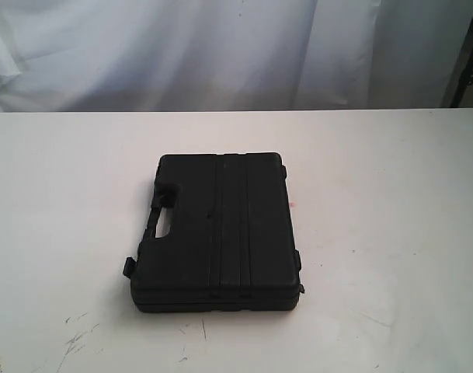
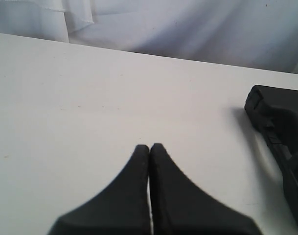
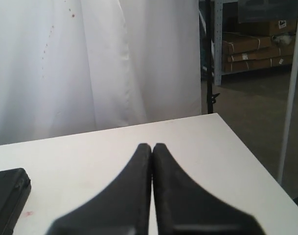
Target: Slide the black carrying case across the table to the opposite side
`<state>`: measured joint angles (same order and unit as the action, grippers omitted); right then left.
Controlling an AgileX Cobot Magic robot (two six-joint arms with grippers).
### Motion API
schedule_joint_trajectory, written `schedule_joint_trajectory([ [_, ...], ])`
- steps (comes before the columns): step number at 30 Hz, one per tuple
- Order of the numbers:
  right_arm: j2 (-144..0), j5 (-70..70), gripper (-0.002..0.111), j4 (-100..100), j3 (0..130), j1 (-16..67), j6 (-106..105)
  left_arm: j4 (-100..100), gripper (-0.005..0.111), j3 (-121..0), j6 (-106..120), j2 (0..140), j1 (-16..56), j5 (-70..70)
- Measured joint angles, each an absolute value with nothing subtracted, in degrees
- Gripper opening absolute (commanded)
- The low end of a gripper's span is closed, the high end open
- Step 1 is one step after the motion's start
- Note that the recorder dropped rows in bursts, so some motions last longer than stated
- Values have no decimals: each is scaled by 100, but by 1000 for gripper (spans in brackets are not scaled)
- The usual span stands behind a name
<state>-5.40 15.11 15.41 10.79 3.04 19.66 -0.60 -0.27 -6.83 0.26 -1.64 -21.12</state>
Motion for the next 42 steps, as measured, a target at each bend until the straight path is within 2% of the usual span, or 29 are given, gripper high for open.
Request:
schedule_joint_trajectory([
  [6, -111, 1122, 0, 628, 501, 304, 1084, -60, 0, -27, -683, 26, -164, -2112],
  [13, -30, 969, 0, -558, 415, 304, -179, -60, 0, -27, -683, 26, -164, -2112],
  [27, -30, 1208, 0, 368, 20, 115, 1142, -60, 0, -27, -683, 26, -164, -2112],
  [42, -30, 1851, 0, -432, 20, 115, -227, -60, 0, -27, -683, 26, -164, -2112],
])
